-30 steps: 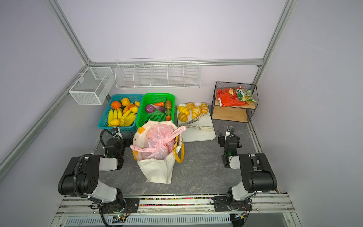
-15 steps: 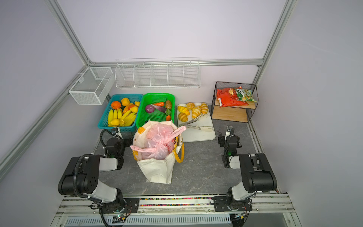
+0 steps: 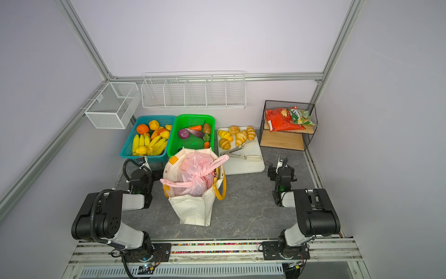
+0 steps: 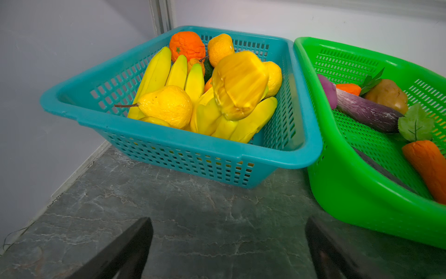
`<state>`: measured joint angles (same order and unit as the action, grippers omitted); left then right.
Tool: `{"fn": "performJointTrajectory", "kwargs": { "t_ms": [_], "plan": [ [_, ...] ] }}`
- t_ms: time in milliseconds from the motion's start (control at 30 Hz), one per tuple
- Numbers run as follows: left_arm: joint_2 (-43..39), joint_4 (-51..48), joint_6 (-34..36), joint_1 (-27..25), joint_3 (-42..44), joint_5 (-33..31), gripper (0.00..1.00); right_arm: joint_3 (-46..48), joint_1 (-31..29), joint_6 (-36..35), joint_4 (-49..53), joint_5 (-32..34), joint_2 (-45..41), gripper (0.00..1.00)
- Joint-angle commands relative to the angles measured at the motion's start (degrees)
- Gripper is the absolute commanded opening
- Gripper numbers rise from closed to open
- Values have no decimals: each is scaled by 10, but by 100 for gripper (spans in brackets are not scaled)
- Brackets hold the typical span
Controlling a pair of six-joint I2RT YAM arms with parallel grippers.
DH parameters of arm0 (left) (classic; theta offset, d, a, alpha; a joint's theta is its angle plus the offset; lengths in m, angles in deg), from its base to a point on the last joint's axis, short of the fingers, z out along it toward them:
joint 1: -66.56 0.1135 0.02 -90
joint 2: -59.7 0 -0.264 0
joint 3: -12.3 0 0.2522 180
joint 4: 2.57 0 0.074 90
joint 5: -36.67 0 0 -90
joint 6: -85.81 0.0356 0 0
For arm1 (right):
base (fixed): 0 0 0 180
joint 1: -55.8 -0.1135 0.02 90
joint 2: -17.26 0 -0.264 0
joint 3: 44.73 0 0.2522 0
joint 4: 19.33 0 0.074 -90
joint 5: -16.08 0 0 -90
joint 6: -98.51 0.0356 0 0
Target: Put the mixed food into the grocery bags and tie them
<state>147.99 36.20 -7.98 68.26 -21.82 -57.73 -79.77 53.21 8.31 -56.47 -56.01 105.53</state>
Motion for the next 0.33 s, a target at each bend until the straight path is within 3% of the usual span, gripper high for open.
{"fn": "performJointTrajectory", "kwargs": {
  "t_ms": [0, 300],
  "plan": [
    [4, 6, 9, -3, -12, 5, 99, 4, 2, -3, -18, -6, -2, 89],
    [4, 6, 9, -3, -12, 5, 99, 5, 1, -3, -19, -6, -1, 89]
  ]
}}
